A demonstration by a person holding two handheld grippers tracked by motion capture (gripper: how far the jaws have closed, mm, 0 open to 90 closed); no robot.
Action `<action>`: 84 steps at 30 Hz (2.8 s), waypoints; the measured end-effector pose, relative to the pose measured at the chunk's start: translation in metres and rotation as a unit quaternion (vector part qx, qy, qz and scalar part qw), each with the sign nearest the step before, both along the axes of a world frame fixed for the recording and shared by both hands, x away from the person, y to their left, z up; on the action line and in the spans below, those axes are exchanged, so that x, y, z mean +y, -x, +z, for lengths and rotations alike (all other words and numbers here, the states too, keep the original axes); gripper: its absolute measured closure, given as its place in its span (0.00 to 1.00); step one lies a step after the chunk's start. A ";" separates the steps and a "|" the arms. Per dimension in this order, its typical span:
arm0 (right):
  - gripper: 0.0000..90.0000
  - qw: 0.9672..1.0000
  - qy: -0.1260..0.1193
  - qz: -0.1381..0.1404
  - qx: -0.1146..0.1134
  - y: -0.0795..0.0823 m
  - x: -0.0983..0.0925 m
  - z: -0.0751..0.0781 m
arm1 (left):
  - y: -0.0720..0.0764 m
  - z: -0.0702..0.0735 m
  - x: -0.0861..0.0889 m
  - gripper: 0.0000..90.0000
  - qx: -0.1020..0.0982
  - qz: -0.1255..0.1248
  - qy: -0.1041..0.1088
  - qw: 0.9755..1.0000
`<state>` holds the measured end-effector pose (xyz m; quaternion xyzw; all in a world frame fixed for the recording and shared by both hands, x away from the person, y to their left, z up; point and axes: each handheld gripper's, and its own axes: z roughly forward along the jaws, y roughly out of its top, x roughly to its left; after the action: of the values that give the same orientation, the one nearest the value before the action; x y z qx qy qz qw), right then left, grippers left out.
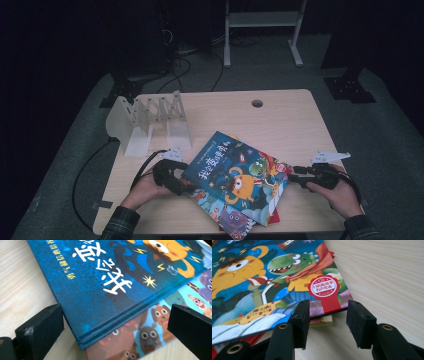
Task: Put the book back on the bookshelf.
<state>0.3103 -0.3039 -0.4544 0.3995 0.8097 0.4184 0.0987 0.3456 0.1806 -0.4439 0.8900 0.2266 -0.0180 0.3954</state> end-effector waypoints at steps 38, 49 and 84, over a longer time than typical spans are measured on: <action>0.30 0.999 -0.033 -0.012 0.004 -0.059 0.046 -0.008 | -0.005 -0.002 0.014 0.00 -0.013 0.049 0.020 0.999; 0.29 1.000 -0.017 0.002 -0.010 -0.061 0.059 -0.006 | 0.001 0.001 0.013 0.00 0.013 0.039 0.029 0.999; 0.23 0.999 -0.011 0.043 -0.025 -0.068 0.095 -0.006 | 0.008 -0.008 0.041 0.00 0.011 0.093 0.018 0.995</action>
<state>0.3785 -0.2086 -0.4602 0.3546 0.8189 0.4410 0.0960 0.3373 0.2220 -0.4518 0.8576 0.3121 0.0049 0.4087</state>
